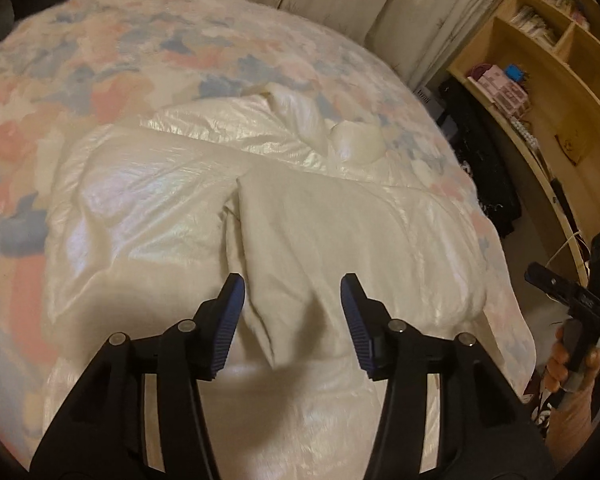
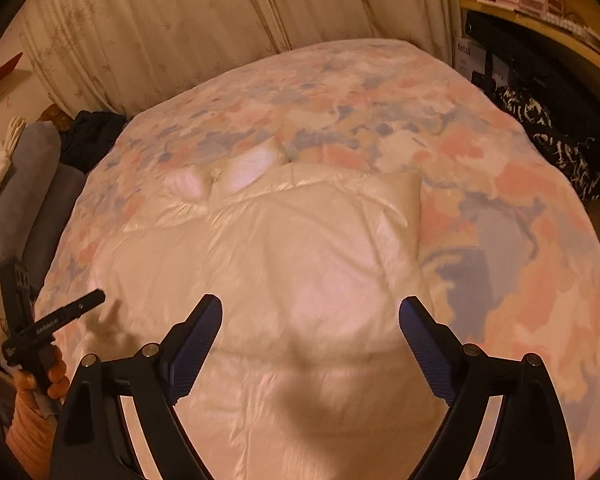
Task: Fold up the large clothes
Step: 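Grasp the jacket fabric with the left gripper while the right gripper pinches the folded edge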
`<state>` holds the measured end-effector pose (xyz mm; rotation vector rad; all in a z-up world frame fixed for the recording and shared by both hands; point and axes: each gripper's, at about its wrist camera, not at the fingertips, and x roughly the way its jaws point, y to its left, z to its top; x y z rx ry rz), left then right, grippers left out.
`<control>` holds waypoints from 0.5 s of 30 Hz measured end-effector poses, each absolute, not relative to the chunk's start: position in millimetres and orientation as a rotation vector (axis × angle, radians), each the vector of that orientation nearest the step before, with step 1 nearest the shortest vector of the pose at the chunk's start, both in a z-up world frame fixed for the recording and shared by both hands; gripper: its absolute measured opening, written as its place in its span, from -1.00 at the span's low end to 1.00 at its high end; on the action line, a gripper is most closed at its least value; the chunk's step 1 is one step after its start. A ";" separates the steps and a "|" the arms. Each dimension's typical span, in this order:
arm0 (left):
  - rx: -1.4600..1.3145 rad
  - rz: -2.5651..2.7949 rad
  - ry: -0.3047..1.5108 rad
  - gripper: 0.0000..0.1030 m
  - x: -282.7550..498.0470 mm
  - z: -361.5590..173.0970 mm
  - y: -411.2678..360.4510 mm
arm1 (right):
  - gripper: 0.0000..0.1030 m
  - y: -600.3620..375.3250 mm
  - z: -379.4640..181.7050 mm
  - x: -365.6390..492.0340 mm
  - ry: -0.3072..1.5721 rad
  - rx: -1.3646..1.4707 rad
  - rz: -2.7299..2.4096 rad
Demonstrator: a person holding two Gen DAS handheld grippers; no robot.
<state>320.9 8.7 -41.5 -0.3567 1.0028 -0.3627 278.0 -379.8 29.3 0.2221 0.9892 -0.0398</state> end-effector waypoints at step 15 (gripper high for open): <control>-0.305 -0.257 1.014 -0.83 393.6 -64.4 -22.7 | -0.51 -485.9 -71.7 385.0 1.048 0.473 -0.160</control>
